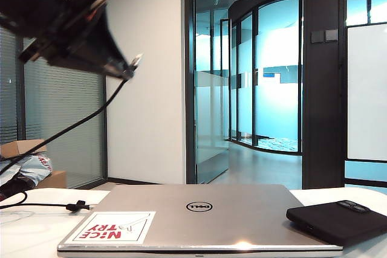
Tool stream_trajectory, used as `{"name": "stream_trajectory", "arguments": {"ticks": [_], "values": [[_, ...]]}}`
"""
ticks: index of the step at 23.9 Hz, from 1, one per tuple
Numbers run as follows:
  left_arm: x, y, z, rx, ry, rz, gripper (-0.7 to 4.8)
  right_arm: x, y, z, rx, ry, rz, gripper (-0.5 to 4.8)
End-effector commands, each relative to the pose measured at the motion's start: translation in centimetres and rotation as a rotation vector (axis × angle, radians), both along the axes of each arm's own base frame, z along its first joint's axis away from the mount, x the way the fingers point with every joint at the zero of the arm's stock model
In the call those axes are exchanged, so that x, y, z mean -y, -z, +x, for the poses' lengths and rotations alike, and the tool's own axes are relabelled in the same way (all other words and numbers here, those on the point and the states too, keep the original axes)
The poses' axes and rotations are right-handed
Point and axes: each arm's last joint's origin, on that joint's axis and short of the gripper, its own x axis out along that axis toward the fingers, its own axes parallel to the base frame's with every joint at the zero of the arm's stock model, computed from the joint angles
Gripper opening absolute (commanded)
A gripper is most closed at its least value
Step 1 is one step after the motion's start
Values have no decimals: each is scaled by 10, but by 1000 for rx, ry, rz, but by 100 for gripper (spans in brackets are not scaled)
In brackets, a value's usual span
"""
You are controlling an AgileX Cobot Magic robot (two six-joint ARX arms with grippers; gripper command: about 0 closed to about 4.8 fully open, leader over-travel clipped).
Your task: Pick up the charging cable and the phone, plug the charging cable into the charging port on the phone, and finally place them back on the table.
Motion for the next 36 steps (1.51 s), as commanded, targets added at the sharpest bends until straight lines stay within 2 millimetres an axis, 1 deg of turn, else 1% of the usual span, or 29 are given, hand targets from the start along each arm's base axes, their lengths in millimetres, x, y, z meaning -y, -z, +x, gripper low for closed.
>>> {"name": "stream_trajectory", "arguments": {"ticks": [1, 4, 9, 12, 16, 20, 21, 22, 23, 24, 25, 26, 27, 30, 36], "values": [[5, -2, -3, -10, 16, -27, -6, 3, 0, 2, -6, -25, 30, -1], [8, -2, -5, -7, 31, -25, -6, 8, 11, 6, -77, 3, 119, -1], [8, -2, -5, 16, 50, 0, -6, 14, 37, 11, -186, 59, 254, -1], [8, -2, -5, 79, 97, 59, -6, 19, 64, 13, -273, 145, 356, -1], [8, -1, -6, 74, 98, 62, -6, 23, 87, 13, -338, 206, 420, -2], [8, 0, -6, 73, 98, 63, -6, 27, 102, 11, -386, 280, 452, 1], [8, -1, -6, 75, 98, 61, -6, 28, 105, 11, -393, 290, 450, 31], [8, -1, -6, 77, 98, 60, -6, 29, 107, 11, -398, 299, 450, 89], [8, -1, -5, 77, 98, 60, -6, 30, 109, 11, -403, 310, 456, 166], [8, -1, -5, 79, 98, 59, -6, 32, 111, 11, -417, 331, 476, 262], [8, -1, -5, 80, 97, 58, -6, 33, 112, 11, -433, 351, 498, 323], [8, -1, -5, 82, 97, 56, -6, 35, 113, 12, -449, 366, 520, 360], [8, -1, -5, 83, 97, 56, -6, 36, 115, 13, -470, 377, 544, 377], [8, -1, -5, 83, 97, 56, -6, 43, 122, 19, -557, 414, 619, 378], [8, -2, -5, 84, 97, 56, -6, 51, 135, 32, -639, 430, 660, 378]]}}
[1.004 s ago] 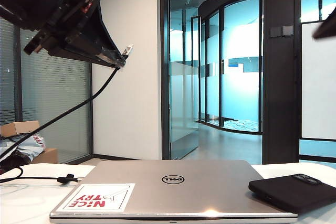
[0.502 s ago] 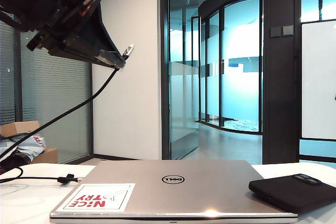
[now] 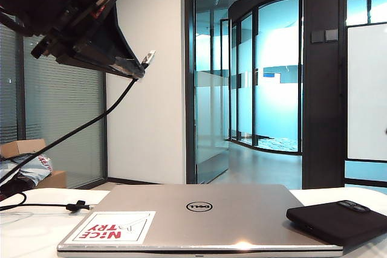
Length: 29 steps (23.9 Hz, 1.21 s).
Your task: Pick up the charging cable and the phone, plug the charging cable into the charging port on the phone, and finally place them back on the table.
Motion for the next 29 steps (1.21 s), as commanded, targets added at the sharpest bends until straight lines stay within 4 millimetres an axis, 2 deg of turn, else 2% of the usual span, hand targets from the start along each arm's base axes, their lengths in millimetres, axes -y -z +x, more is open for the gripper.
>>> {"name": "stream_trajectory", "arguments": {"ticks": [1, 5, 12, 20, 29], "values": [[1, -3, 0, 21, 6, -13, -6, 3, 3, 12, 14, -14, 46, 377], [1, -3, 1, 25, 6, -16, -6, 3, 17, 27, -8, -64, 94, 377], [1, -3, 1, 28, 6, -18, -6, 3, 41, 43, -60, -68, 134, 378], [1, -4, 1, 31, 6, -20, -6, 2, 59, 55, -64, -65, 173, 378], [1, -5, 2, 46, 6, -30, -6, 2, 75, 60, -84, -66, 177, 378]]}}
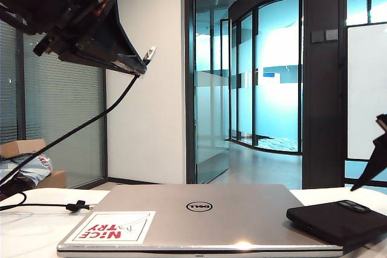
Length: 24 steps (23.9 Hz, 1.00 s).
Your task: Pick up the charging cable and the phone, plug the charging cable into the charging port on the phone, and finally place them back on the table.
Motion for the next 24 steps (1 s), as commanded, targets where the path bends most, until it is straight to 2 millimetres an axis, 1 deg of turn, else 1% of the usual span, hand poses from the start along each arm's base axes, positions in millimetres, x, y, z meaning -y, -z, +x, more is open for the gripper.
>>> {"name": "stream_trajectory", "arguments": {"ticks": [1, 10, 18, 24], "values": [[1, -3, 1, 26, 6, -17, -6, 0, 3, 4, 23, -13, 13, 378], [1, -3, 1, 26, 6, -17, -6, -1, 13, 15, 9, -40, 39, 377], [1, -3, 1, 29, 6, -19, -6, -1, 18, 30, 13, -51, 49, 377], [1, -4, 1, 31, 6, -20, -6, -2, 22, 34, 12, -52, 48, 367]]}}
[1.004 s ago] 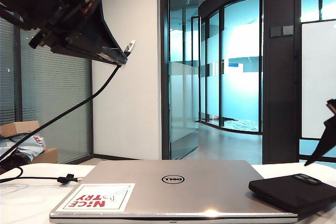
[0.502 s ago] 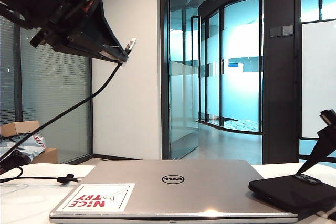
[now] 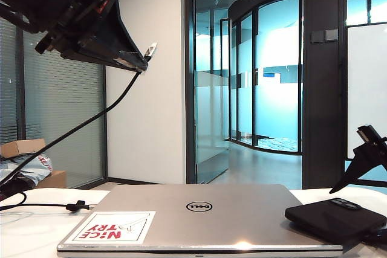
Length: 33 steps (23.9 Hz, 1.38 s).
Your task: Pick up the charging cable and the phone, plug the charging cable into the charging port on the phone, and finally place them back on the table.
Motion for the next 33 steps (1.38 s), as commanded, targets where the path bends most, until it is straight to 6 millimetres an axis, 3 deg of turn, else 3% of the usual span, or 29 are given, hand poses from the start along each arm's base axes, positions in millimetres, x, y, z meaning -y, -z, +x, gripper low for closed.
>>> {"name": "stream_trajectory", "arguments": {"ticks": [1, 3, 6, 11, 14, 17, 18, 25, 29, 33], "values": [[0, -2, 0, 16, 6, -9, -6, 0, 3, -1, -9, 5, -5, 367], [0, -2, 0, 16, 6, -9, -6, 0, 3, -1, -11, 5, -5, 365], [0, -2, 0, 16, 6, -9, -6, 0, 3, -1, -11, 7, -7, 236], [0, -2, 0, 16, 6, -9, -6, 0, 3, -1, -12, 7, -7, 180], [0, -2, 0, 16, 6, -9, -6, 0, 3, -1, -11, 7, -7, 78], [0, -2, 0, 16, 6, -9, -6, 0, 3, -1, -10, 7, -7, 32], [0, -2, 0, 16, 6, -9, -6, 0, 3, -1, -9, 6, -8, -8], [0, -2, 0, 16, 6, -9, -6, 0, -4, 2, 83, -41, -51, -9], [0, -2, 0, 16, 6, -9, -6, 0, -31, 3, 187, -50, -88, -9], [0, -2, 0, 16, 6, -9, -6, 3, -67, -11, 178, -53, -256, -9]]}}
